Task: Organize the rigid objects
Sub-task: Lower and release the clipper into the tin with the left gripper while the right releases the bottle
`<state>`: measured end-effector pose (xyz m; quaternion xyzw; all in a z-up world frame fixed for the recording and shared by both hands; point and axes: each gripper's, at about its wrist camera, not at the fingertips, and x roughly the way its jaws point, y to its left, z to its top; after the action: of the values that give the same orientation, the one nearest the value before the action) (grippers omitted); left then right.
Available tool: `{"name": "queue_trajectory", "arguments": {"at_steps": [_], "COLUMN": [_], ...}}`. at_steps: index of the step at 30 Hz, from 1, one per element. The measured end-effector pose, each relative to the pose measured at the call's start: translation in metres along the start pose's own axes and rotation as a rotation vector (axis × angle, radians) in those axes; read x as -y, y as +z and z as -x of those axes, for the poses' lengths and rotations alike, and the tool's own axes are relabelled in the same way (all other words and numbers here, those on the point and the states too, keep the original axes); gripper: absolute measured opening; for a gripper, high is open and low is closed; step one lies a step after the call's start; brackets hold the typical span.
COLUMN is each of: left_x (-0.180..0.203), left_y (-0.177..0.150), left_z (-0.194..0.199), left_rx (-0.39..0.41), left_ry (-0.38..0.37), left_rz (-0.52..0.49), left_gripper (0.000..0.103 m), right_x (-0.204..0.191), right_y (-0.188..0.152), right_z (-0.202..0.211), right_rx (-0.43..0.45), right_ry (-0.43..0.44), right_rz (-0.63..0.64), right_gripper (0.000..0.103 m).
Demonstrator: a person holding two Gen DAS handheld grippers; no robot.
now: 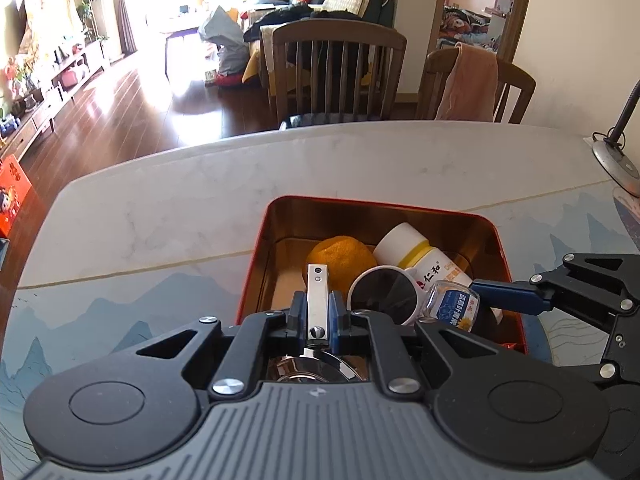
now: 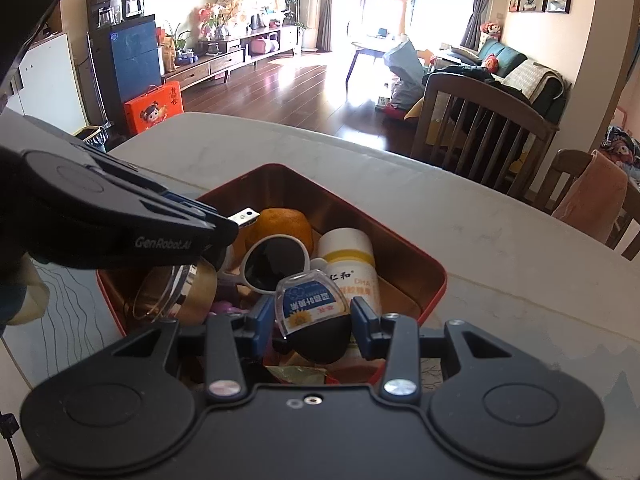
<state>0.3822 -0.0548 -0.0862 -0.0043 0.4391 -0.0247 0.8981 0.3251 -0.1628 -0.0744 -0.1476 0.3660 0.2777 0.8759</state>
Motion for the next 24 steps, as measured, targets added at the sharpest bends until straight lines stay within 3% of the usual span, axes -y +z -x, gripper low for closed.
{"name": "queue_trajectory", "arguments": {"at_steps": [8,24], "left_x": [-0.002,-0.003], "left_y": [0.003,0.004], "left_z": [-0.007,0.001], "left_rx": [-0.016,-0.030], "left_ry": [0.002,0.017], "left_rz": [-0.001,0.026], "left_gripper": [0.011,0.013], "right_x": [-0.005,0.000], "right_y": [0.001,-0.001], "right_z": [-0.001,0.020], "right_rx": [0.001,0.021], "right_ry": [-0.012,-0.021], "right_rz": [0.033,-0.030], "right_gripper": [0.041,0.052]}}
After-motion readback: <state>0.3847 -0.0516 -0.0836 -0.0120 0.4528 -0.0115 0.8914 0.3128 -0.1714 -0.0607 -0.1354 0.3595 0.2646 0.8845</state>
